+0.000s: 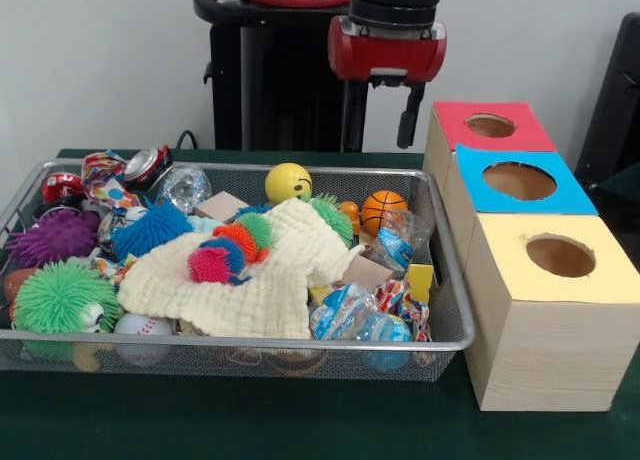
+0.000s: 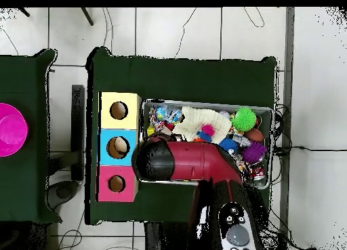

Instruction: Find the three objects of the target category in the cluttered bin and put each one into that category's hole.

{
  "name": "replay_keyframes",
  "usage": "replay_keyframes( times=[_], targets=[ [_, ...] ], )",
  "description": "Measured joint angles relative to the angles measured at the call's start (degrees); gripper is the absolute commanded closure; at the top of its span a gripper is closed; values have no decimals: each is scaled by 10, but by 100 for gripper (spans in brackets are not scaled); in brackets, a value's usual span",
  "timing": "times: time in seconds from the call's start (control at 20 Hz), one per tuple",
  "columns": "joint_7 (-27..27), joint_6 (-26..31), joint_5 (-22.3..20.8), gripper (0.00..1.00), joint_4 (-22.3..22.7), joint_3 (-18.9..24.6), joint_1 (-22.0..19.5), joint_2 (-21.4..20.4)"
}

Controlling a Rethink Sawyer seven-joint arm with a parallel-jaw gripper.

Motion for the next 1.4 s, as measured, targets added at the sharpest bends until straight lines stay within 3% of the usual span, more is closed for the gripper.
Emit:
replay_keyframes(
  times=[0.6, 0.95, 1.4],
  targets=[
    [0, -105, -11, 0, -16, 26, -18, 49],
    [0, -176, -33, 0, -19, 29, -22, 102],
    [0, -195, -56, 0, -19, 30, -22, 145]
  ],
)
